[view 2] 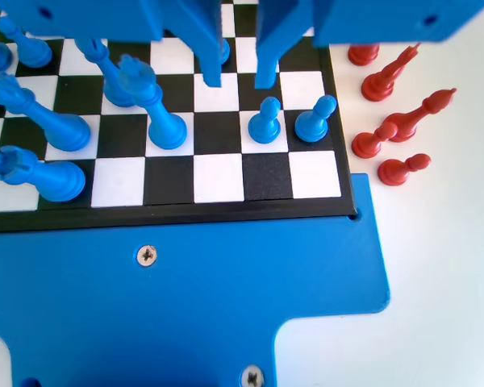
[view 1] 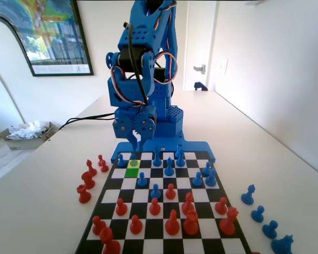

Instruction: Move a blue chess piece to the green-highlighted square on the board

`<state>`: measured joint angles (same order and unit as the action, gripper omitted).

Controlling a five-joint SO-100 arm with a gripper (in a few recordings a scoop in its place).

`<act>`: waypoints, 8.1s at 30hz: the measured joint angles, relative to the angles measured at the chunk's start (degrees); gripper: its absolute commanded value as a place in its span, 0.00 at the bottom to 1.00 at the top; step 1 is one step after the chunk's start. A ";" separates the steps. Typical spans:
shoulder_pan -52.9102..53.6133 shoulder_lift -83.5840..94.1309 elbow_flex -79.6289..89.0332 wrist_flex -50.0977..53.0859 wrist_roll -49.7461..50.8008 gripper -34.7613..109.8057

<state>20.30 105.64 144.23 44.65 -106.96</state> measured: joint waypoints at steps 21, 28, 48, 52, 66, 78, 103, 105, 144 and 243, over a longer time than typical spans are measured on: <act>3.34 -3.16 0.35 -4.66 -3.43 0.30; 4.22 -5.62 1.05 -7.91 -3.87 0.30; 4.22 -7.12 3.96 -14.24 -4.75 0.30; 4.22 -7.12 5.01 -15.12 -4.75 0.30; 4.22 -7.12 6.06 -17.14 -4.75 0.29; 4.22 -7.73 8.00 -19.95 -5.80 0.28; 0.18 -10.63 -6.77 -5.71 2.02 0.25; 0.09 -11.51 -7.73 -5.27 2.55 0.25; 2.29 -15.21 -2.81 -19.16 -0.70 0.30; -19.07 68.03 -19.51 46.41 5.71 0.27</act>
<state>1.23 173.67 124.72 91.05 -101.25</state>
